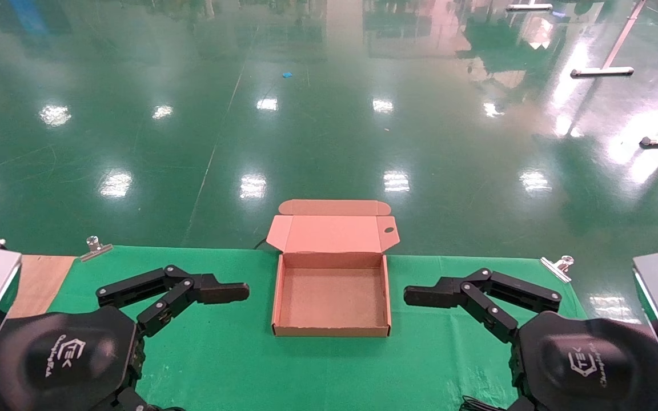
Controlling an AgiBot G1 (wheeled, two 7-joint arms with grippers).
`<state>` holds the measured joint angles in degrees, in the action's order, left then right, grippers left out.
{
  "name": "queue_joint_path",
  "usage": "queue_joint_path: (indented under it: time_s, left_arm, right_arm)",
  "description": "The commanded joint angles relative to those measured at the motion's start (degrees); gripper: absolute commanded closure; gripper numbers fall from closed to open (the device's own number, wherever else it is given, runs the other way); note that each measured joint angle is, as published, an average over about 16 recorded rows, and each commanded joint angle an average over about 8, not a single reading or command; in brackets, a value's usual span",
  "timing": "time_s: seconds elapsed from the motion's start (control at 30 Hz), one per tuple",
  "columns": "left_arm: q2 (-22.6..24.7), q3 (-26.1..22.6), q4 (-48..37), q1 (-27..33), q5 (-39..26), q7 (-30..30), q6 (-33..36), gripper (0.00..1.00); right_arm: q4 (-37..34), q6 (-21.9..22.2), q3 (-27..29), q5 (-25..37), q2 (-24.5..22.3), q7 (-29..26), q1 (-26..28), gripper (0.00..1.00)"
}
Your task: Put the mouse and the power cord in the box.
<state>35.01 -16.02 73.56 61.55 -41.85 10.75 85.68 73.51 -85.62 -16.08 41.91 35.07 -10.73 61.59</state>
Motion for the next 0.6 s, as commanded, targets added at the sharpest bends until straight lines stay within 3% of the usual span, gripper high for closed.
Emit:
queue_joint_path:
  time_s: [0.03,0.6]
  left_arm:
    - [0.00,0.00,0.00,0.00,0.00,0.00,0.00,0.00]
    - [0.00,0.00,0.00,0.00,0.00,0.00,0.00,0.00]
  right_arm:
    - [0.00,0.00,0.00,0.00,0.00,0.00,0.00,0.00]
    - [0.00,0.00,0.00,0.00,0.00,0.00,0.00,0.00]
